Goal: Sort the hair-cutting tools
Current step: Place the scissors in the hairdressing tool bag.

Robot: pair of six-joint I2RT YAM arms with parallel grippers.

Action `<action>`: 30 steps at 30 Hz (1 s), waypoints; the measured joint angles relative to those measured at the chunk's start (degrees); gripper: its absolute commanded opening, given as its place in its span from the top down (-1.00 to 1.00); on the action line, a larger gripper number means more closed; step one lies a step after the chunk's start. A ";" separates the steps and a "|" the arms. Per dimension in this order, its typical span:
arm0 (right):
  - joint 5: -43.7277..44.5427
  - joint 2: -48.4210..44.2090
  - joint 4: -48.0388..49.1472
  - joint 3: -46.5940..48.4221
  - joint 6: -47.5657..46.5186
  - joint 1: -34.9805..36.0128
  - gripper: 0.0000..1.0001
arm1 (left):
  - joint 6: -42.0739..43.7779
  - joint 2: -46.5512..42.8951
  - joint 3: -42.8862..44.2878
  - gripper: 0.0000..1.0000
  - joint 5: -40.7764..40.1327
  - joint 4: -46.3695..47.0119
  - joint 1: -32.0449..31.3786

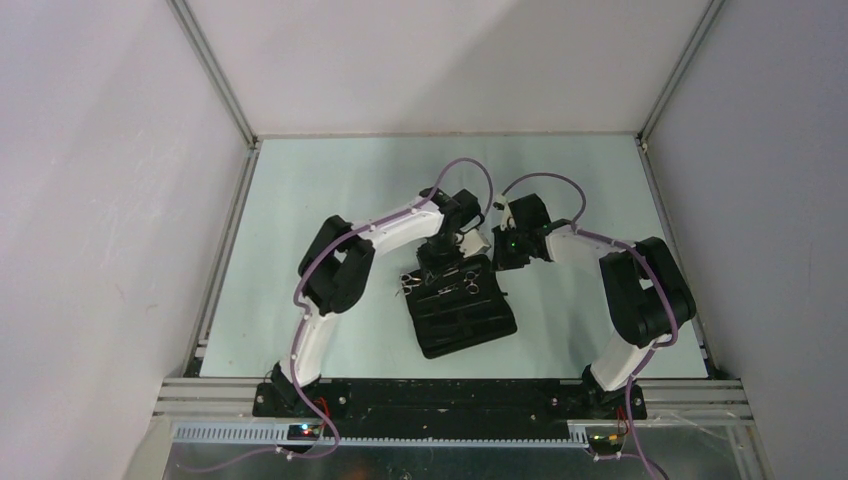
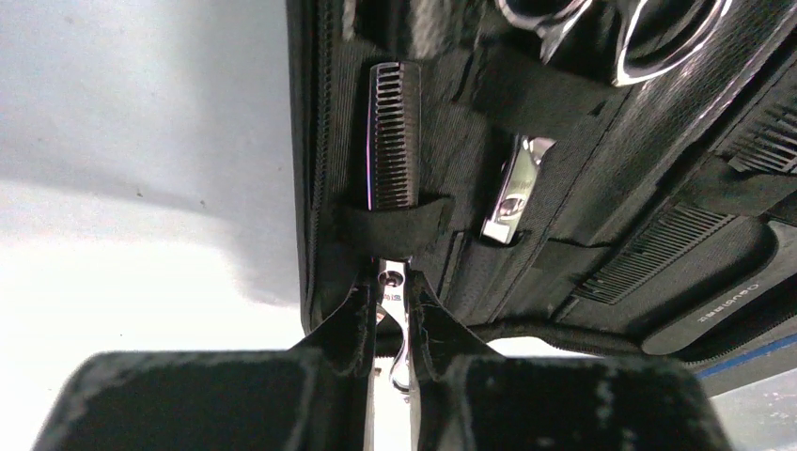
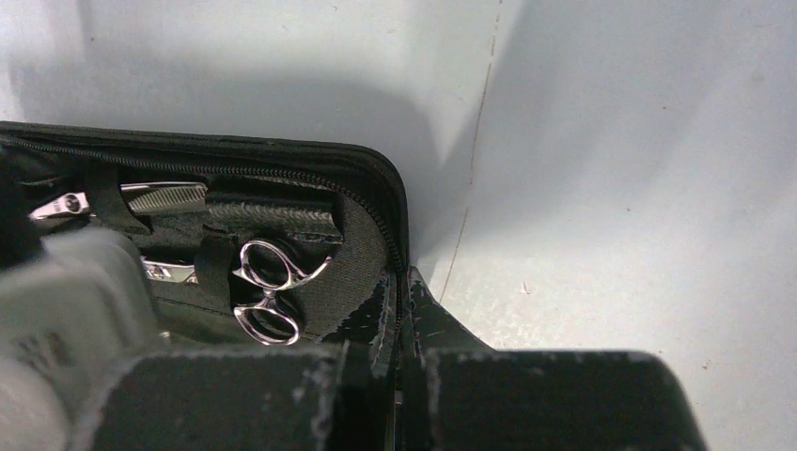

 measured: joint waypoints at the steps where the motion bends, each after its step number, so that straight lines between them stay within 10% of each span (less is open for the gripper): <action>1: -0.28 0.00 0.02 0.00 -0.13 0.09 1.00 | 0.26 0.00 0.00 1.00 -0.04 0.31 -0.44; 11: -1.20 0.00 -0.17 0.00 -0.39 0.20 1.00 | 0.26 0.02 -0.24 0.83 -1.38 2.97 -2.12; 22: -1.64 0.00 -0.50 0.00 -0.55 -0.11 1.00 | -1.36 -1.79 -4.70 -0.22 -3.98 9.25 -2.93; 30: -2.89 -0.22 -0.28 0.00 -0.52 -0.07 1.00 | -4.37 -11.58 -12.13 -0.23 -6.19 14.93 -3.65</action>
